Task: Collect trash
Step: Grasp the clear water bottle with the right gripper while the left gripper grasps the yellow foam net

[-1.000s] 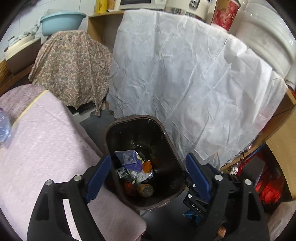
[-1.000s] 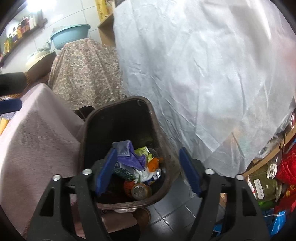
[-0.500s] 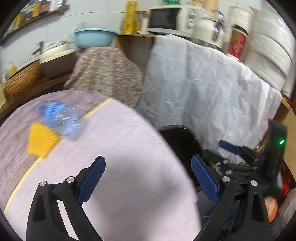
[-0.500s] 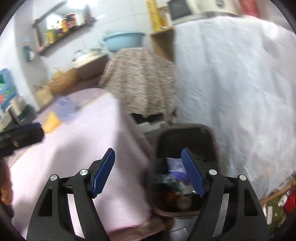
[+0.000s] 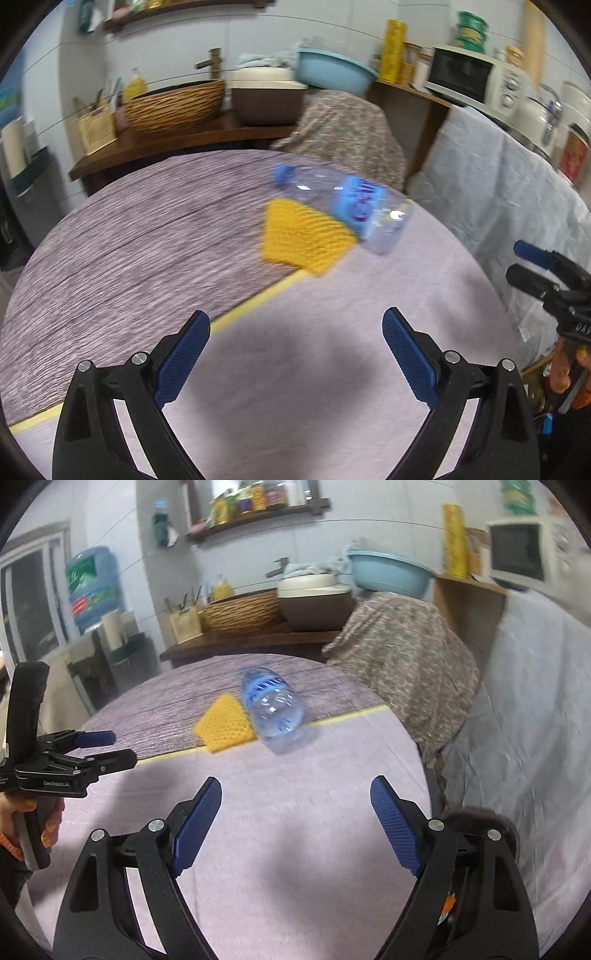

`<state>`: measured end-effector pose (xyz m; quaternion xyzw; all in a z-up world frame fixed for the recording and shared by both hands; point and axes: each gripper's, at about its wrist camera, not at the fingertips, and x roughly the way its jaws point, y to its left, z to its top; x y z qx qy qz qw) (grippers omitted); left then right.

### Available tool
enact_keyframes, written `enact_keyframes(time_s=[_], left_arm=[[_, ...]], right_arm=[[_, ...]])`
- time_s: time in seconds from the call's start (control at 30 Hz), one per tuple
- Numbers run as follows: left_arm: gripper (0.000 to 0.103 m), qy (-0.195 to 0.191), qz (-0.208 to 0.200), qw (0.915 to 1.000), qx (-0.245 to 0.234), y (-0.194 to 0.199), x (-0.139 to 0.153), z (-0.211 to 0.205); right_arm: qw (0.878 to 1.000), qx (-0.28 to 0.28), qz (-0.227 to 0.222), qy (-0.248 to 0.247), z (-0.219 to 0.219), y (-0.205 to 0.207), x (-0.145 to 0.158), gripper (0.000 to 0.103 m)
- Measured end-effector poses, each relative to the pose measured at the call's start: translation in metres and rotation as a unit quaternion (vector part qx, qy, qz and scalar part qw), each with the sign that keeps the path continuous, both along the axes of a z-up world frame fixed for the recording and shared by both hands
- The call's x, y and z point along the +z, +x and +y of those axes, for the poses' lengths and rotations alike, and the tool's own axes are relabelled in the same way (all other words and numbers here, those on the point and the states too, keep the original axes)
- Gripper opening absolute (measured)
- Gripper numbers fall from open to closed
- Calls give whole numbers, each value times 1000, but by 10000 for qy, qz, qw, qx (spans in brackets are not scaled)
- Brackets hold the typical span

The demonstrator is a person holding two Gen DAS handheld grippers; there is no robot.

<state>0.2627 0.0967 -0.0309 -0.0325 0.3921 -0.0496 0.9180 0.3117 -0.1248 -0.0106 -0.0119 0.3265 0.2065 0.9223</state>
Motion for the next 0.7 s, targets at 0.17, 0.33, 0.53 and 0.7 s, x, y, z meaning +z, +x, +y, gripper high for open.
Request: enact_keyframes(time_s=[0.17,0.33,0.53,0.7], left_arm=[[93,-226,132,9990,361,6,-10,36],[93,-235,225,9989,350,12,-18,43],[93,-175,305,9993,157,19,-23,38],[93,-114,359,9993,21,25,-26,33]], right_arm=[[9981,317,-1,-534,40,39,10,83],[9910,601,334,-1147,85,98,4,83],[9777,617,973,-1758,124,158,-14,83],[9623,675,1384,-2242,140,189,-32,83]])
